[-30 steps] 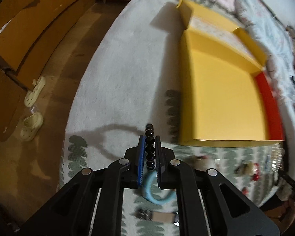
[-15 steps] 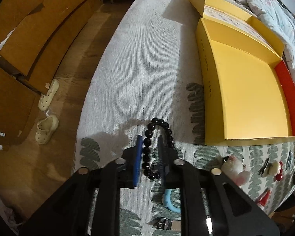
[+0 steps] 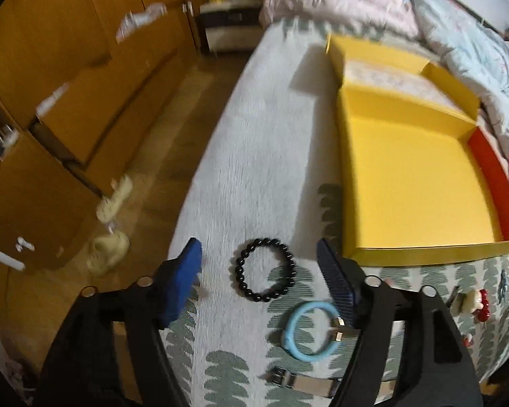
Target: Organize jewelry
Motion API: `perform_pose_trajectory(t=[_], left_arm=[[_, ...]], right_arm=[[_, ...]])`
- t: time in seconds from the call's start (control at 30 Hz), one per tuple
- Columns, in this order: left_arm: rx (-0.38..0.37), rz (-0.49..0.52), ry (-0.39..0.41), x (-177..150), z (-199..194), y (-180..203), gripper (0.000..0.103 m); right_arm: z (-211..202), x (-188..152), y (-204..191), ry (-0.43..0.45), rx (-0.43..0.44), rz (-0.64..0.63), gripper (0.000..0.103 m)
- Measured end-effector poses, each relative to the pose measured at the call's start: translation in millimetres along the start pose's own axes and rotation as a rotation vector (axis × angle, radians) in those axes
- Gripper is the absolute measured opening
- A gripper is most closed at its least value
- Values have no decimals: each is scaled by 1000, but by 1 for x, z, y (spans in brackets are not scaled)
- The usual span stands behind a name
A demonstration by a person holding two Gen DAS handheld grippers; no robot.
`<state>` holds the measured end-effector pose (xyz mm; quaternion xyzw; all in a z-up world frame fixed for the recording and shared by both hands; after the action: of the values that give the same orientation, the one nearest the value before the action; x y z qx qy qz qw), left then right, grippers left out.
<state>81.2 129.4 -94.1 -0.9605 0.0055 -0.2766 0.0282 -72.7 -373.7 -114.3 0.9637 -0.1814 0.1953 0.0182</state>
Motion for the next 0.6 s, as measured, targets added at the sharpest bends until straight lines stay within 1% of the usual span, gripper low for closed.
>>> perform_pose_trajectory(t=[0.07,0.13,0.2,0.23,0.3,0.37,0.4,0.47,0.53,0.6], left_arm=[[22,26,71,-4,-20,10,84],[35,38,94,-9,-31,18,85],[18,53,120,-16,-40,27,87],[39,60,143,-20,-45,30,90],[73,76,171,-29,-52,34,90],[80,88,176,-39,-52,40,91],[81,92,165,-43,-51,43,91],[53,114,131,-52,-48,51,91],[59,110,135,-55,-52,52,91],[31,102,165,-59,-62,54,93]], right_arm=[[-1,-2,-4,2,-12,-15,40],[-3,-4,-11,7,-27,-35,43],[-4,-8,-17,9,-39,-50,43],[-6,-10,-20,13,-38,-51,43],[-10,-14,-26,22,-34,-57,43],[-12,-19,-31,25,-40,-70,47],[-14,-22,-36,31,-41,-80,49],[-18,-27,-43,42,-41,-99,57],[-24,-33,-50,62,-37,-112,59],[-26,-37,-55,75,-30,-119,59]])
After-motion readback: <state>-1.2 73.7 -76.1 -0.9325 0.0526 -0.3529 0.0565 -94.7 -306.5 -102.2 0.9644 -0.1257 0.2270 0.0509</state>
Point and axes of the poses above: each gripper's, at about its wrist camera, not at the fingertips, and z roughly the way its jaws point, y to its right, x to its top, the point moved 10 cm from there along z, roughly the way its jaws point, and after that the axes turned 3 degrees about -x, right-handed, at the moved point
